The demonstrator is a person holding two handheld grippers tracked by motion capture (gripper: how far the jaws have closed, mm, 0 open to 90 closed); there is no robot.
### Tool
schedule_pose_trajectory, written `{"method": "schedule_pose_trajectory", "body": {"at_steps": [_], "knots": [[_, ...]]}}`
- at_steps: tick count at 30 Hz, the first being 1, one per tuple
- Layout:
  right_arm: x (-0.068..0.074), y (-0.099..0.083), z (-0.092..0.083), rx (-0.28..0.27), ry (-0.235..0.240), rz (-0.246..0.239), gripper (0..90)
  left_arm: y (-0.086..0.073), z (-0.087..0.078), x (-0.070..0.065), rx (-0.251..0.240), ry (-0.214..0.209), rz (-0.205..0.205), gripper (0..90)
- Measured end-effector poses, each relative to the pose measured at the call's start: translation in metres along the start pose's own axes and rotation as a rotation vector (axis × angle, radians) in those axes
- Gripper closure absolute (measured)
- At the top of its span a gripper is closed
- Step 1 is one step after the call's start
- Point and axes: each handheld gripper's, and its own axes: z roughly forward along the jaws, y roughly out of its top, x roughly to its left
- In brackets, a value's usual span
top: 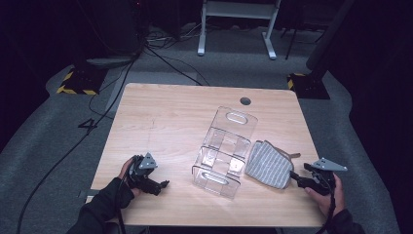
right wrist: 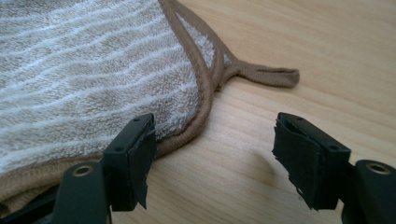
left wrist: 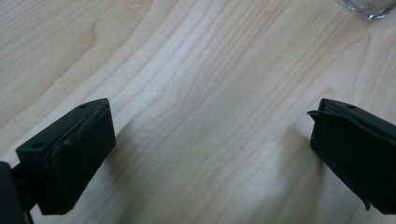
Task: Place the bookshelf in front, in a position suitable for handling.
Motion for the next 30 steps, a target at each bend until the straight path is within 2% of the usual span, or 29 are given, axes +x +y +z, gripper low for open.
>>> {"method": "schedule_pose_trajectory", "body": {"at_steps": [2, 4, 7, 10, 12, 13, 15, 18, 19, 22, 24, 26, 28, 30], "knots": [[-0.003, -0.001, 0.002, 0.009, 0.010, 0.020, 30.1, 0.000, 0.000, -0.009, 0.000, -0.032, 0.034, 0.4], [-0.003, -0.001, 0.002, 0.007, 0.012, 0.024, 30.0, 0.002, 0.001, -0.017, 0.009, -0.037, 0.043, 0.5], [-0.002, -0.001, 0.003, 0.007, 0.008, 0.015, 29.9, 0.005, 0.002, -0.032, -0.003, -0.059, 0.072, 7.2], [-0.002, -0.002, 0.003, 0.005, 0.005, 0.017, 29.9, 0.009, 0.001, -0.042, 0.009, -0.057, 0.100, 11.0], [-0.001, -0.002, 0.003, 0.005, 0.005, 0.018, 29.8, 0.012, 0.001, -0.045, 0.008, -0.046, 0.116, 18.1], [-0.001, -0.001, 0.003, 0.005, 0.007, 0.016, 29.8, 0.014, 0.001, -0.048, 0.010, -0.033, 0.112, 18.8], [-0.001, -0.001, 0.003, 0.003, 0.007, 0.008, 29.9, 0.017, 0.003, -0.051, 0.008, -0.051, 0.114, 18.7], [-0.003, 0.002, -0.003, -0.041, 0.023, 0.016, 31.8, 0.023, 0.004, -0.059, -0.012, -0.065, 0.130, 19.7], [-0.002, 0.005, -0.007, -0.050, 0.035, 0.011, 32.2, 0.027, 0.003, -0.061, -0.026, -0.056, 0.135, 20.0], [0.007, 0.018, -0.018, -0.095, 0.066, -0.048, 34.3, 0.034, 0.001, -0.063, -0.075, -0.053, 0.110, 20.8], [0.016, 0.027, -0.021, -0.103, 0.087, -0.089, 34.1, 0.041, 0.000, -0.066, -0.107, -0.037, 0.101, 20.7], [0.029, 0.035, -0.020, -0.097, 0.093, -0.140, 34.0, 0.046, -0.002, -0.070, -0.138, -0.025, 0.090, 20.7], [0.039, 0.037, -0.016, -0.090, 0.106, -0.167, 34.0, 0.051, -0.004, -0.073, -0.166, -0.034, 0.079, 20.8], [0.044, 0.035, -0.010, -0.072, 0.116, -0.188, 34.0, 0.055, -0.005, -0.076, -0.183, -0.021, 0.083, 20.9]]}}
